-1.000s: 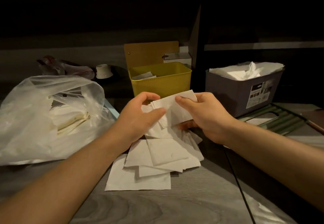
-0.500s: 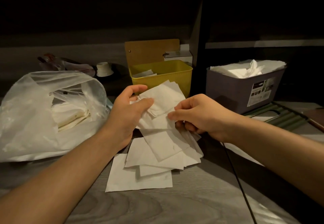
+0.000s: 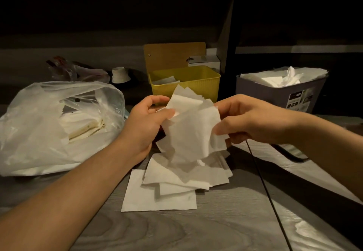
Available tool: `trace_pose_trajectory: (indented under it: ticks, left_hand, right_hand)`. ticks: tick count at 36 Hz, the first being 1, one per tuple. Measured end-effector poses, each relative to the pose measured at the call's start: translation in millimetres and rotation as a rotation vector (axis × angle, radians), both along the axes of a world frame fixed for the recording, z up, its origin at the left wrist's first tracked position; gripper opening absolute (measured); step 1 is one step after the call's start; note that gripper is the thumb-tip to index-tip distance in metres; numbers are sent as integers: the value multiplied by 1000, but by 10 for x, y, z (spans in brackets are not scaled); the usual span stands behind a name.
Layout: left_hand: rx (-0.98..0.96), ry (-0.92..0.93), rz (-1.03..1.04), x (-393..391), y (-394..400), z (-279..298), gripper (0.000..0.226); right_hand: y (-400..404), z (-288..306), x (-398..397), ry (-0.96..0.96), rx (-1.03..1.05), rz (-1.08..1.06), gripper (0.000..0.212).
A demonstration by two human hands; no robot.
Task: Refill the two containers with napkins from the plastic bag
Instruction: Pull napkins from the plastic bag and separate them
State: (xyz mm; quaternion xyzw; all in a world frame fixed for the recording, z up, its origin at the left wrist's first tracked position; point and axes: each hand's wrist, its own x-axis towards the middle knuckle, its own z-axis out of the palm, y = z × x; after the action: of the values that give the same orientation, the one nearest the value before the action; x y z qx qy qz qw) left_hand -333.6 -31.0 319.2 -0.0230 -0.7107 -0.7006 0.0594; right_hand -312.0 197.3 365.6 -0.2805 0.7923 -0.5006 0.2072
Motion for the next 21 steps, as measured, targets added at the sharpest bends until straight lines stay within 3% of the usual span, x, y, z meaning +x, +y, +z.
trace_pose_trajectory:
  ticks: [5,12,16,21]
  left_hand:
    - [-18,-10,-18,1,-20,-17,25]
    - [-35,-13,-22,3,6,-13,26]
    - [-14,-26,-28,-4,-2,-10,24]
    - [-41,-15,-7,-15,-20,-26,20]
  right_hand:
    - [10,-100,-57,31,94,-5,20]
    - [112,-20,-61,-65,-60,73,35]
    - [27,-10,20,49,45,175,20]
    - [-88,92,131,233,230,289,27]
